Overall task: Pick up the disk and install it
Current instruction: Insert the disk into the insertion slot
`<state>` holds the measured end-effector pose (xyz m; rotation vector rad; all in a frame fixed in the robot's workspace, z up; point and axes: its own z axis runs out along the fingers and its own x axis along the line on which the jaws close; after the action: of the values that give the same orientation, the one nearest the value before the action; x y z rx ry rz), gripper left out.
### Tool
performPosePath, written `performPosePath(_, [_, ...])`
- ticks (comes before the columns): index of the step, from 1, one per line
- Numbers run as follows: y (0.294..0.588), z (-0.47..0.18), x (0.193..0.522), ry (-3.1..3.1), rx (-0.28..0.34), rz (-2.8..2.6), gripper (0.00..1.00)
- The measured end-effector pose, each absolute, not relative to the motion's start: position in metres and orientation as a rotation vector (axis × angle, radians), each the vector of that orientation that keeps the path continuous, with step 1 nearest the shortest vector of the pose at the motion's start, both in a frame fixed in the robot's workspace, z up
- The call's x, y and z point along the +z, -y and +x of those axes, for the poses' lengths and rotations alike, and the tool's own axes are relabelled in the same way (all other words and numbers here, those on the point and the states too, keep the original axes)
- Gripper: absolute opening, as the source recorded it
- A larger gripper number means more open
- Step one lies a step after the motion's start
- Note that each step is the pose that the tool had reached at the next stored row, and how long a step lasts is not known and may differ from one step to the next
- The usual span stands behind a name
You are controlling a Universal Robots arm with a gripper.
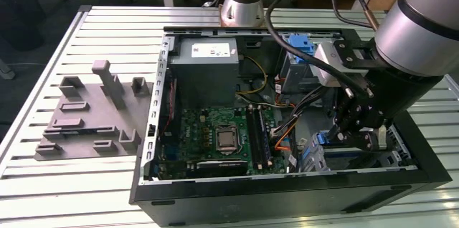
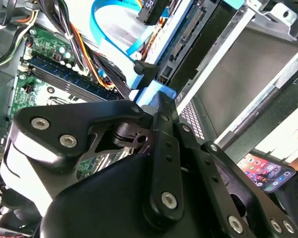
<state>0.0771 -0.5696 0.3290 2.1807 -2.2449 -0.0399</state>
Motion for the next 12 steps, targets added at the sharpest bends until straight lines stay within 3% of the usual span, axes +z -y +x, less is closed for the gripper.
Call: performPosePath(12, [0.570,0.077,0.340,2.244,-0.040,2.182,0.11])
